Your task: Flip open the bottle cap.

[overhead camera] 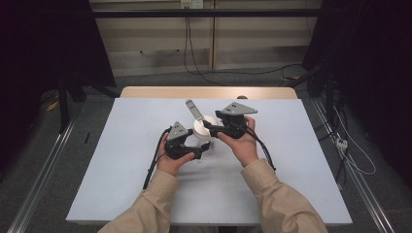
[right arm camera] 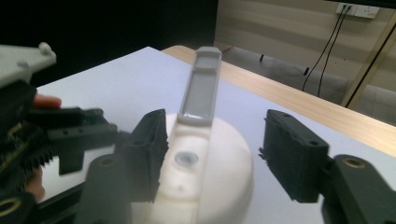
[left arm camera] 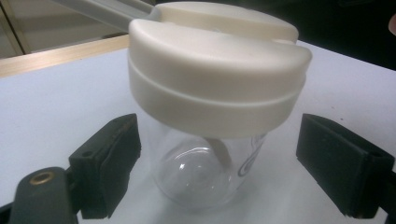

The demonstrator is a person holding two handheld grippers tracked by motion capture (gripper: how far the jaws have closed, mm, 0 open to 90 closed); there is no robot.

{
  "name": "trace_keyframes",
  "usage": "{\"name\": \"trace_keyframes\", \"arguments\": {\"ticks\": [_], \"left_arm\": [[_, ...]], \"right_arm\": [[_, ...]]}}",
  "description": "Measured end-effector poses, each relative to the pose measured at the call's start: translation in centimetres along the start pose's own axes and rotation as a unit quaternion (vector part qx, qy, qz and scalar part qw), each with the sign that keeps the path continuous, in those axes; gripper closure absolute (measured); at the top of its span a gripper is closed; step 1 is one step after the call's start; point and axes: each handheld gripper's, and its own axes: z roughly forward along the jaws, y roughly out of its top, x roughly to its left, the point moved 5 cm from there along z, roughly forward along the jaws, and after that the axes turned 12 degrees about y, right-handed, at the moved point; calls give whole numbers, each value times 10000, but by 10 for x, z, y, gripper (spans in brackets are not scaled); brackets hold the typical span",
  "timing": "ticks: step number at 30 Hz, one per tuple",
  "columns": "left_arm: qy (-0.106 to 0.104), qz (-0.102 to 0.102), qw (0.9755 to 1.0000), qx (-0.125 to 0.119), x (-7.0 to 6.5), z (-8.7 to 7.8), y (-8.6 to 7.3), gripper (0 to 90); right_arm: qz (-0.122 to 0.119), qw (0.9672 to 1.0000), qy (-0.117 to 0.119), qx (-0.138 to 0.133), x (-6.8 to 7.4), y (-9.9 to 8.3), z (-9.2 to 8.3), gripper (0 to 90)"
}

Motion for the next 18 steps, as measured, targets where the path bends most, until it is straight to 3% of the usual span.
{"name": "trace_keyframes", "arguments": {"ticks": [8,18], "left_arm": [[-18,-14,9999,104,8,-13,-4,114],[-63,24,9998,204,12,-21,-9,101]], "right_arm": [[106,9999,-26,54,-5,-21,-22,276],[208,9996,-48,177,-9,-45,-41,217]]}}
